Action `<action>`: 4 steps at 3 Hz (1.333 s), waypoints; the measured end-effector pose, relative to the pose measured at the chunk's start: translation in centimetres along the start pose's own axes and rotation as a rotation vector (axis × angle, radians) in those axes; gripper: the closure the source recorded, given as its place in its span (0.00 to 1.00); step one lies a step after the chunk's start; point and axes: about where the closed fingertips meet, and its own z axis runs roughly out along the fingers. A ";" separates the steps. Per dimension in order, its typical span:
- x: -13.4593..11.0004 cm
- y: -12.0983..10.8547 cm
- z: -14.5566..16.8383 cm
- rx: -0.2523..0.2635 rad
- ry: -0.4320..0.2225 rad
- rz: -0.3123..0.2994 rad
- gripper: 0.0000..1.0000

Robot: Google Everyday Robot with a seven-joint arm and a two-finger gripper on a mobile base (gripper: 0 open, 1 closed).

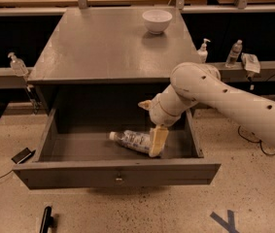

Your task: Place blue plastic bottle into top drawer

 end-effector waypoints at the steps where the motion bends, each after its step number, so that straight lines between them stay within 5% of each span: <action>1: 0.2 0.0 -2.4 0.023 -0.074 0.021 0.00; 3: 2.3 2.1 -9.0 0.128 -0.250 0.147 0.00; 4: 2.9 2.5 -9.6 0.137 -0.259 0.166 0.00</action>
Offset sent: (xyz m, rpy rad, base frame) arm -0.0231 -0.0734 0.0884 0.3738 -0.0476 -0.1429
